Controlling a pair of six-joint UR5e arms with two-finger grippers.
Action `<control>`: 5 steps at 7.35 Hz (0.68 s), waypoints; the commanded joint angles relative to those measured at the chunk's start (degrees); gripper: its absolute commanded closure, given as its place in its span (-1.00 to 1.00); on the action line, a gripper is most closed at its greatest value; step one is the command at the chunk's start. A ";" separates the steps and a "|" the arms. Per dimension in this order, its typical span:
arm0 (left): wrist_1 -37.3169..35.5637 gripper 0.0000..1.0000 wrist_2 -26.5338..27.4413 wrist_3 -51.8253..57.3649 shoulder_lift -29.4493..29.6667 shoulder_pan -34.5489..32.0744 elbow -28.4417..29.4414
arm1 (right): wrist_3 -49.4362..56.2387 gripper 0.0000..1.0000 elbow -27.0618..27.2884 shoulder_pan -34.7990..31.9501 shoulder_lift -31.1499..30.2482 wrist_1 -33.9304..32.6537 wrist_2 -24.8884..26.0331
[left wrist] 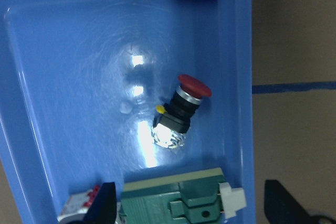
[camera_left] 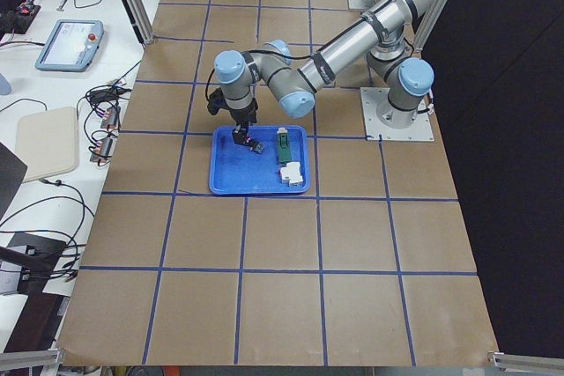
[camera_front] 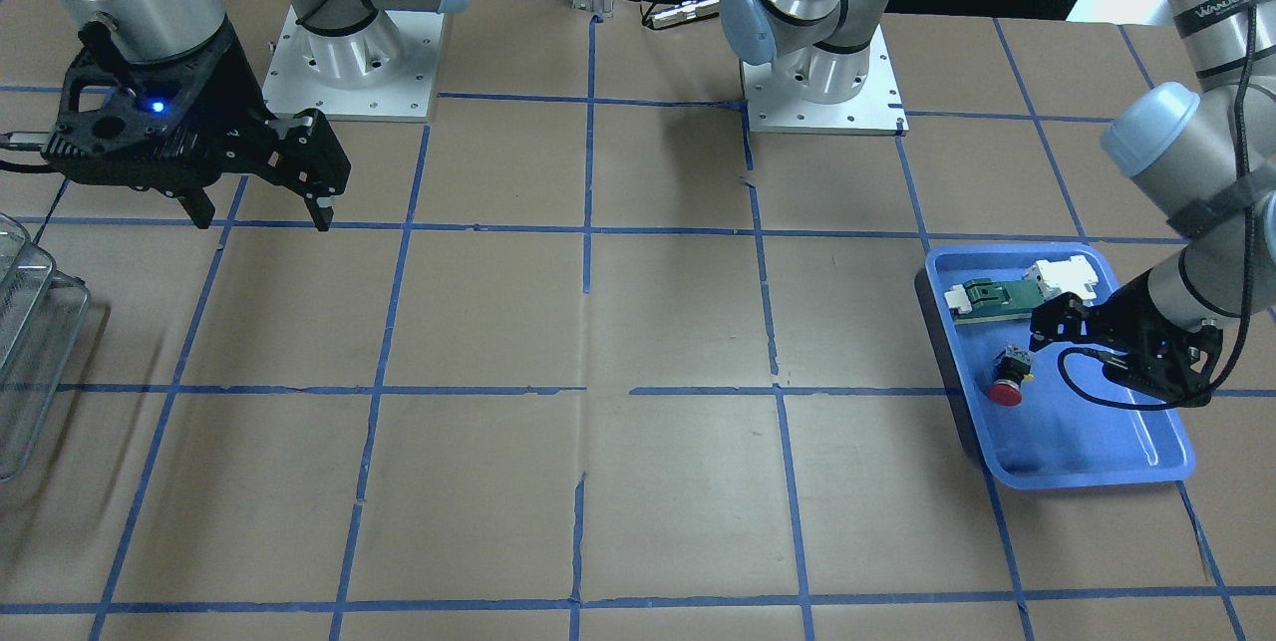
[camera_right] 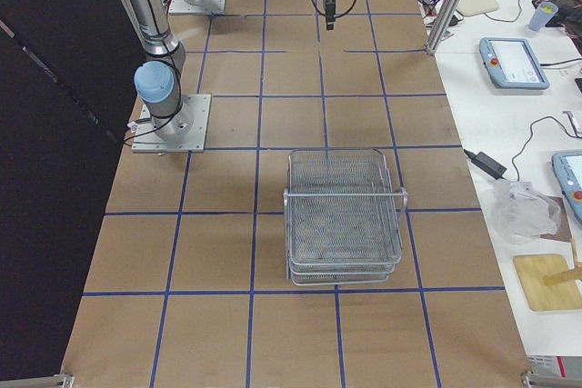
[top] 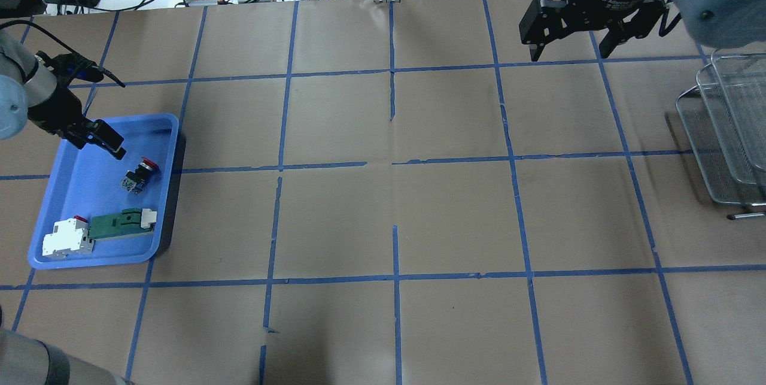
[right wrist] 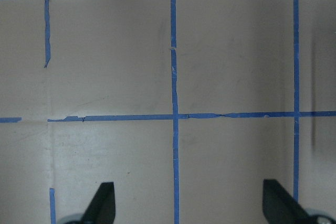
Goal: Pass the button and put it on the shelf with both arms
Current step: 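Close the left gripper on the red push button's black body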
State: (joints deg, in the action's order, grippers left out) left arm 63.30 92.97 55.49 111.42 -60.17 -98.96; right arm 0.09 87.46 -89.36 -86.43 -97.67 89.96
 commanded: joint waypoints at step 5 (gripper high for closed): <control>-9.69 -0.93 -0.15 12.27 3.45 0.32 -7.03 | -0.44 -1.00 0.95 0.06 3.90 0.38 1.27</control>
State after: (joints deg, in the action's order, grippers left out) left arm 54.23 92.83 67.65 114.60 -59.92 -105.56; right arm -0.33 87.92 -89.20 -82.53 -97.50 91.22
